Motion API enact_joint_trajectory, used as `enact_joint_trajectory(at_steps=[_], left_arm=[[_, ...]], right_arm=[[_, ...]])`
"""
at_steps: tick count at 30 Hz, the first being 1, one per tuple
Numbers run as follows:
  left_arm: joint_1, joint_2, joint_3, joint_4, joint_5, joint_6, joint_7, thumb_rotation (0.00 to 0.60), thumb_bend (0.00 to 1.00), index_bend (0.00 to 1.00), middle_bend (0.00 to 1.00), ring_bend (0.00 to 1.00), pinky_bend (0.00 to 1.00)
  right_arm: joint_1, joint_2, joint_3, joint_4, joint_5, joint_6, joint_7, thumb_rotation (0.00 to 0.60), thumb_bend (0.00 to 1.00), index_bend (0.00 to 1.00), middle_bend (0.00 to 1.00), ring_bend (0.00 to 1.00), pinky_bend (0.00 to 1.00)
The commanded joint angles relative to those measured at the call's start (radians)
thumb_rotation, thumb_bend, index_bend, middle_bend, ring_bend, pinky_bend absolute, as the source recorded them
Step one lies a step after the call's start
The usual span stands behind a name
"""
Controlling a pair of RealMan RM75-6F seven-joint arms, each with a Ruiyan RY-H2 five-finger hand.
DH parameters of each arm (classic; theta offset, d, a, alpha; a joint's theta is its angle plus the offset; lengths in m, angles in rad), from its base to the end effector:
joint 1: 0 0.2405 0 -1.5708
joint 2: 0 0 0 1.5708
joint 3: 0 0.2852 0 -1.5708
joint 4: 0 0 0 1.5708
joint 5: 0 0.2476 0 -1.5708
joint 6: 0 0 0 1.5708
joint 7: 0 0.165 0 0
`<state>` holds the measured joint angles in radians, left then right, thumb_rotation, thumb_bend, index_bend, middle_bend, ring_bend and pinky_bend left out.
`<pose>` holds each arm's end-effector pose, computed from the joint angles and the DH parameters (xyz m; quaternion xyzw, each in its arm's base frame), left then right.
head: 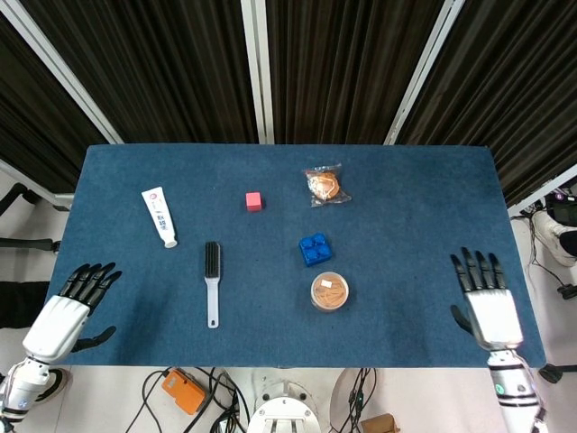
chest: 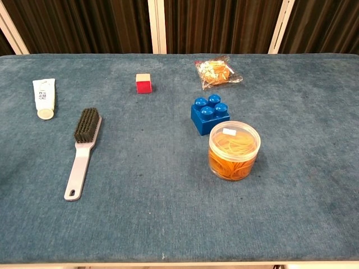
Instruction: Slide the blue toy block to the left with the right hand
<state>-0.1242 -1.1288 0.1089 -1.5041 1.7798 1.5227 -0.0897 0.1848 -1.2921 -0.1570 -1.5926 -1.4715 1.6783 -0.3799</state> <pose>-0.3401 0.1758 0.1082 -0.7031 -0.3536 -0.4004 0.4695 -0.3255 -0.1883 0.0789 0.6516 -0.2933 0.3333 0.6151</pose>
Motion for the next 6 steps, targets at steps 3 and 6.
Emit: enact_joint_trajectory(at_steps=[3, 6], left_arm=[[0.001, -0.017, -0.009, -0.005, -0.020, -0.006, 0.029, 0.600, 0.16, 0.00, 0.00, 0.00, 0.01], [0.006, -0.022, -0.016, -0.008, -0.038, -0.007, 0.050, 0.600, 0.16, 0.00, 0.00, 0.00, 0.01]], right_arm=[[-0.126, 0.065, -0.047, 0.116, -0.114, 0.104, 0.207, 0.600, 0.41, 0.00, 0.00, 0.00, 0.00], [-0.131, 0.069, -0.050, 0.123, -0.139, 0.080, 0.209, 0.600, 0.41, 0.00, 0.00, 0.00, 0.00]])
